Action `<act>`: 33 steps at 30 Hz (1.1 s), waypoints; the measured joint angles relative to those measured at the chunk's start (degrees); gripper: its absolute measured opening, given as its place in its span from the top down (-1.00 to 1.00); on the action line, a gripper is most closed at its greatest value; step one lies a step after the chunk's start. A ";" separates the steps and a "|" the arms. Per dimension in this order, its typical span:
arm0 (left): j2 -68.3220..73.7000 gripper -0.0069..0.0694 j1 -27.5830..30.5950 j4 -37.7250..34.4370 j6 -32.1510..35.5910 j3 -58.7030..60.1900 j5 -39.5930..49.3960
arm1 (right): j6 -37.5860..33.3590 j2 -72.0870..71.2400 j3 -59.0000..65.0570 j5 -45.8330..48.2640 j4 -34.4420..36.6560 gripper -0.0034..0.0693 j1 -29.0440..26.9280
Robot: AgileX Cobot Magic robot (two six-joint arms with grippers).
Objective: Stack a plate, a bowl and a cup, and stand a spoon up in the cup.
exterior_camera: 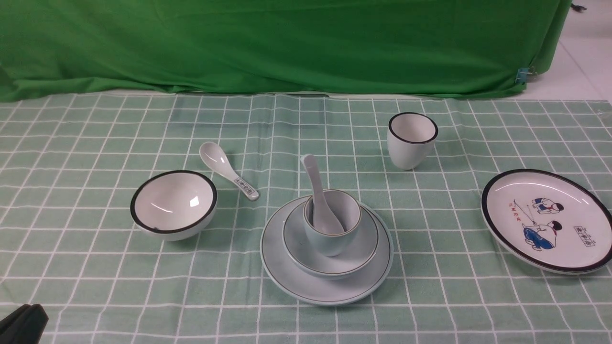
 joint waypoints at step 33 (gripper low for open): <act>0.00 0.77 0.00 0.86 0.00 0.00 0.05 | 0.24 0.00 0.00 0.06 0.00 0.24 0.00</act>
